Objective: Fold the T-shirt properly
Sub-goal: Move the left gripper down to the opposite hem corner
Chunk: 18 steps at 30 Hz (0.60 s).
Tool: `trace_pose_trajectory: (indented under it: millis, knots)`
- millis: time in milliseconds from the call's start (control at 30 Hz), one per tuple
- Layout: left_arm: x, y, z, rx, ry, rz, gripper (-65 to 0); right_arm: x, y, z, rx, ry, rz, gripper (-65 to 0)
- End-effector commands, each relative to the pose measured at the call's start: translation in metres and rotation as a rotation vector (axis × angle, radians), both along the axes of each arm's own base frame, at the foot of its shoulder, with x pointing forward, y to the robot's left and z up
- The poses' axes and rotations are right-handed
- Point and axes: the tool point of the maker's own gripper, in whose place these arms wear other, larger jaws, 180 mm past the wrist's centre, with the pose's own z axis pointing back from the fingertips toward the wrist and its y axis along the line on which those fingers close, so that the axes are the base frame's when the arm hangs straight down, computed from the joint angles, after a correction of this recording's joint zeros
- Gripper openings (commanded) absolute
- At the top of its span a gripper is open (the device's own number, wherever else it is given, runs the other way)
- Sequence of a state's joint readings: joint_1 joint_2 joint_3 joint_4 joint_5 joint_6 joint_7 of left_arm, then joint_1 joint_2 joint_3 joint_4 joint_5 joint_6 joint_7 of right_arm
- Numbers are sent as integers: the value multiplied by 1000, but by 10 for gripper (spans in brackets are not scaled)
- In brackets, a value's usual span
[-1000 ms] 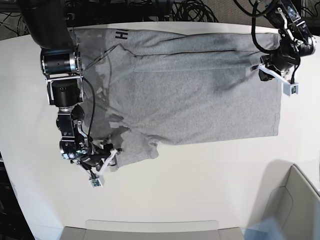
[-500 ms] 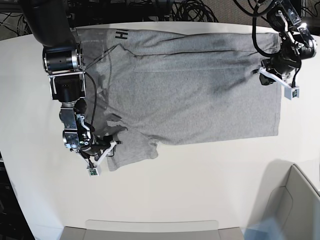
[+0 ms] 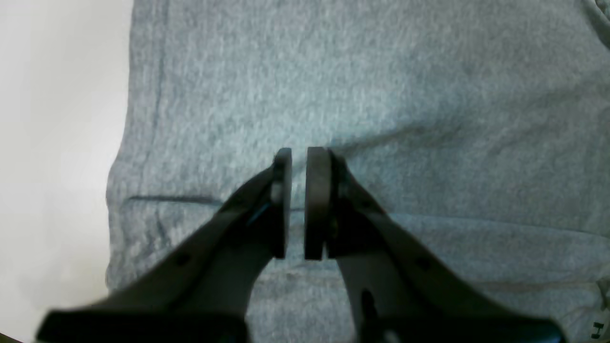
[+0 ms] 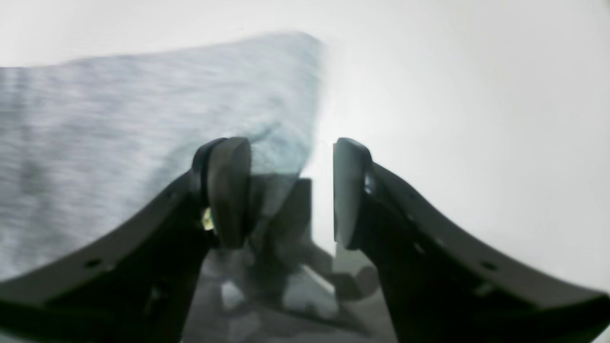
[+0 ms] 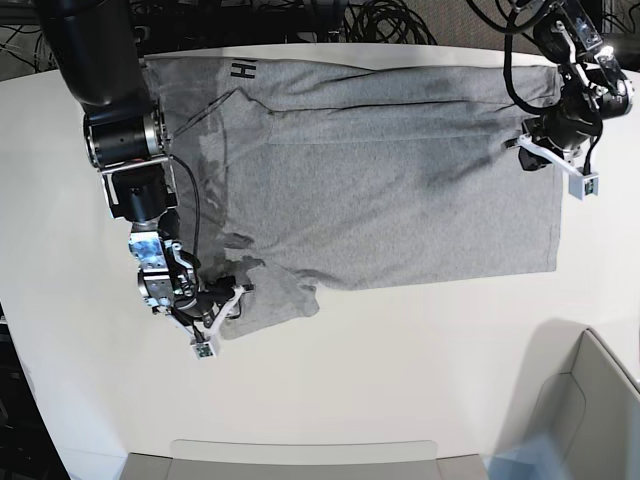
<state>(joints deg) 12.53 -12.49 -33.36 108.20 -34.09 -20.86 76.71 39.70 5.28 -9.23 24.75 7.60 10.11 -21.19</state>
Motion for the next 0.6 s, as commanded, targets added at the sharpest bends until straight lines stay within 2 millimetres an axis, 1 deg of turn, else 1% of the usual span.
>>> trace_pose_trajectory:
  millis: [0, 100, 167, 300, 367, 400, 433, 500, 533, 567]
  knots:
    - [8, 1, 10, 13, -34, -11, -595, 4, 5, 7, 9, 7, 21, -370]
    - [18, 1, 16, 13, -63, -13, -588, 3, 8, 7, 9, 8, 28, -371]
    - [25, 1, 21, 18, -82, -21, -555, 2, 9, 5, 9, 14, 37, -371]
    - [57, -14, 39, 26, -151, -91, -446, 0, 8, 3, 6, 19, 37, -371]
    - [82, -21, 55, 45, -201, -143, -392, 0, 7, 3, 5, 20, 36, -371]
    - [93, -23, 58, 43, -210, -159, -374, 0, 7, 3, 5, 20, 36, -371]
    - [105, -19, 61, 39, -217, -160, -361, 0, 7, 3, 4, 21, 36, -371]
    - [131, -6, 64, 13, -233, -132, -357, 0, 7, 3, 4, 21, 36, -371]
    - [143, 3, 60, -7, -232, -112, -358, 0, 6, 3, 3, 21, 35, -371]
    - [153, 16, 55, -22, -229, -83, -357, 0, 6, 3, 3, 21, 35, -371]
